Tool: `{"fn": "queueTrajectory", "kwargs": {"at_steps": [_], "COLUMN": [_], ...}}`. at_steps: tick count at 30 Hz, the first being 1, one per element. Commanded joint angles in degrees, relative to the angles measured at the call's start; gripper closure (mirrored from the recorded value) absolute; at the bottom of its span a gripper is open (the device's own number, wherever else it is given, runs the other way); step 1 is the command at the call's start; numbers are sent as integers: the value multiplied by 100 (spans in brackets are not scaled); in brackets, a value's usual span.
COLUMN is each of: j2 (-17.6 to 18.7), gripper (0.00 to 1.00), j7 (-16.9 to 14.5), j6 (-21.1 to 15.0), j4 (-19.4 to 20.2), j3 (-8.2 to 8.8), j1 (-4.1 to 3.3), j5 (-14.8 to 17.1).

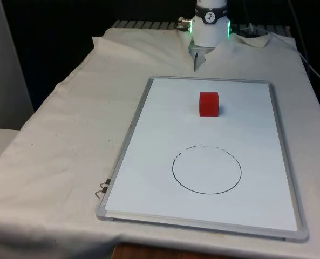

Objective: Push the cube into the marked area.

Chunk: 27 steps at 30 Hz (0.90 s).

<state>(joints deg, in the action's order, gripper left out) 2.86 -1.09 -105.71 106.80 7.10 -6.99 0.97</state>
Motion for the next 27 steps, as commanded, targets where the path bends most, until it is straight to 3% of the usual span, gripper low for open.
{"fn": "queueTrajectory", "kwargs": {"at_steps": [1, 6, 7, 14, 16, 17, 20, 21, 22, 24, 27], "j2": [-34, -6, -46, -52, -52, -52, -132, -160, -57, -269, -384], "gripper": [5, 30, 30, 72, 77, 86, 100, 100, 100, 100, 100], "j7": [0, 0, 0, 0, 0, 0, -11, -11, 0, -17, -23], "j6": [-11, 0, -11, -11, -11, -11, -149, -201, -34, -378, -590], "j4": [29, 6, 40, 52, 52, 52, 229, 304, 138, 544, 825], "j3": [6, 6, 6, 11, 11, 11, 23, 23, 23, 40, 46], "j1": [0, 0, 0, 0, 0, 0, 6, 6, 0, 6, 6], "j5": [-6, 0, -6, -6, -6, -6, -17, -17, -6, -29, -40]}}
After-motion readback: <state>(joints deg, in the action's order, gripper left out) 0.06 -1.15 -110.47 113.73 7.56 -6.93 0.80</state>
